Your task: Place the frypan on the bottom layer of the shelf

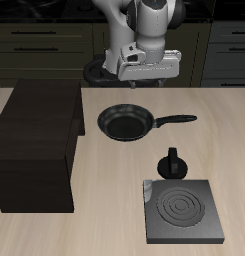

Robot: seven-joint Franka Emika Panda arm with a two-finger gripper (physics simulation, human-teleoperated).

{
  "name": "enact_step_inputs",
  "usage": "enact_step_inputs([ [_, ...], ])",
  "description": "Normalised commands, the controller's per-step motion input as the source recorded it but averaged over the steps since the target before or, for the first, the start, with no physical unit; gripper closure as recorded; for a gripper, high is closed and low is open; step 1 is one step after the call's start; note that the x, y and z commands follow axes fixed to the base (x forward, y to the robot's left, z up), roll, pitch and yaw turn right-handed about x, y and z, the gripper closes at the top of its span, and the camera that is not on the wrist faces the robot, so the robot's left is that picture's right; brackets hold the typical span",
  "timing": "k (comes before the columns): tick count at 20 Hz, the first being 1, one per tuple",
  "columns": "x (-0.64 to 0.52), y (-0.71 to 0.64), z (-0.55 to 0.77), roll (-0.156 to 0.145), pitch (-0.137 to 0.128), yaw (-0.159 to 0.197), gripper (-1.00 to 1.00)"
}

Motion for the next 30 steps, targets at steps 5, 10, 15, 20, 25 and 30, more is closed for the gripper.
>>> enact_step_inputs([
  [5,0.02,0.02,-0.17,-0.003,0.013,-0.007,-1.00],
  [10,0.02,0.04,-0.26,-0.007,-0.018,0.063,-1.00],
  [15,0.04,0.03,-0.41,-0.012,0.037,0.043,-1.00],
  [20,0.03,0.01,-0.43,-0.007,0.064,0.019,-1.00],
  [25,0.02,-0.02,-0.36,-0.009,0.047,-0.002,-1.00],
  [30,0.05,-0.04,-0.21,-0.024,0.023,0.002,-1.00],
])
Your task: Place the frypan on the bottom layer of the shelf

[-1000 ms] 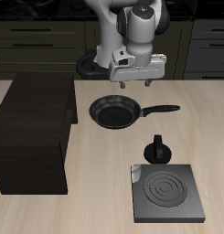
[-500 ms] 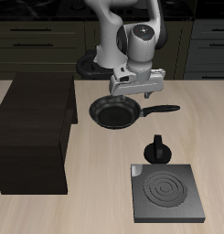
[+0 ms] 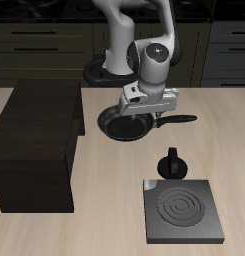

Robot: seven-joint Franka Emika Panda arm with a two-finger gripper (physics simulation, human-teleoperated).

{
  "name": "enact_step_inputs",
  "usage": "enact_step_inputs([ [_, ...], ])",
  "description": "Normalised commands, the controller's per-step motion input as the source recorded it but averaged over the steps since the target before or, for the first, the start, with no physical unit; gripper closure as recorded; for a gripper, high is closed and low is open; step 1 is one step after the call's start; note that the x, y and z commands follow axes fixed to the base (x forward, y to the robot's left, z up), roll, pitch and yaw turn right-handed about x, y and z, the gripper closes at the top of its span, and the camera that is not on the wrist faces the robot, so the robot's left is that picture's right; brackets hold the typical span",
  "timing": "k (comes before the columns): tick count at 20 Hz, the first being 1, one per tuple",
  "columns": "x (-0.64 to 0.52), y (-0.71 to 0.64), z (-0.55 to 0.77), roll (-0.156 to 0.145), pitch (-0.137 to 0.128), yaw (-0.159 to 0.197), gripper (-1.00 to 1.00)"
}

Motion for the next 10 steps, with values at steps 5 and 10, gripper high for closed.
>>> enact_step_inputs([
  [5,0.08,-0.04,-0.32,-0.015,0.049,0.039,-1.00],
  [10,0.15,-0.20,-0.48,0.015,0.099,-0.012,1.00],
])
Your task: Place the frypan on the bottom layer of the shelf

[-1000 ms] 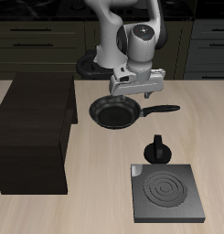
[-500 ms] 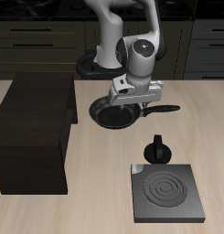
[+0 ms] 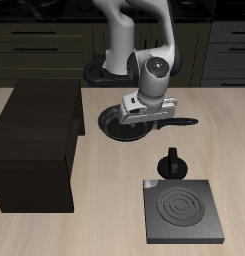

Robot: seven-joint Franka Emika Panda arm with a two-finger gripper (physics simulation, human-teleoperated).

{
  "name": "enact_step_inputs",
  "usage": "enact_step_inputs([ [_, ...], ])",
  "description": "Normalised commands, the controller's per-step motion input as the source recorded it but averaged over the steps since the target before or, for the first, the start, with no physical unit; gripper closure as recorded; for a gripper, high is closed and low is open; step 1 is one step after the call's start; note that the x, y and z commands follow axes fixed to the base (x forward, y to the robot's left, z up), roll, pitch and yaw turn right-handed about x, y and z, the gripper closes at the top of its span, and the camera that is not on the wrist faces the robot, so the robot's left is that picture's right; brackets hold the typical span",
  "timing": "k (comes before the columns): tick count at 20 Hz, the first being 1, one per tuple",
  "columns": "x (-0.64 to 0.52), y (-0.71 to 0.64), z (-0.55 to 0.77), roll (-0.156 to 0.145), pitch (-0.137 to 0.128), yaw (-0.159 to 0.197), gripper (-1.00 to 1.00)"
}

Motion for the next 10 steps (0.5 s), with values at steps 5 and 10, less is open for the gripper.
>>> enact_step_inputs([
  [5,0.06,-0.19,-0.06,-0.024,0.006,-0.022,1.00],
  [10,0.04,-0.10,0.29,-0.001,-0.072,0.040,1.00],
])
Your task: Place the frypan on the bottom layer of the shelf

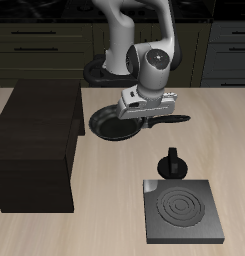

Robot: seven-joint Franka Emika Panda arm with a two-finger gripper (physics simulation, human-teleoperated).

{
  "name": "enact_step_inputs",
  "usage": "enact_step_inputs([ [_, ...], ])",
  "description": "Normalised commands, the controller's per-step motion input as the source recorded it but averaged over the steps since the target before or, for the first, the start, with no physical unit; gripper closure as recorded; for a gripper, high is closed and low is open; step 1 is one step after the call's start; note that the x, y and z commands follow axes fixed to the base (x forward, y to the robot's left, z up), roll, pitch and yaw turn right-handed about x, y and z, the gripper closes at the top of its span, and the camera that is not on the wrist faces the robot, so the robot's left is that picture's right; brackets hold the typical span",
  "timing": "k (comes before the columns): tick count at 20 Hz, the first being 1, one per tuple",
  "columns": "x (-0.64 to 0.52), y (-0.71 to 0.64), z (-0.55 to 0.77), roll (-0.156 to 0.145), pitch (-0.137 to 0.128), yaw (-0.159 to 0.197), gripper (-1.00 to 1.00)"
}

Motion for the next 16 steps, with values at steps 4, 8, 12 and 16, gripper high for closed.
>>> enact_step_inputs([
  [4,0.16,-0.07,0.10,-0.004,-0.022,0.041,1.00],
  [8,0.24,-0.13,0.22,-0.016,-0.033,0.022,1.00],
  [12,0.25,-0.15,0.18,-0.036,-0.001,-0.024,1.00],
  [16,0.17,-0.05,0.20,-0.028,-0.039,0.003,1.00],
])
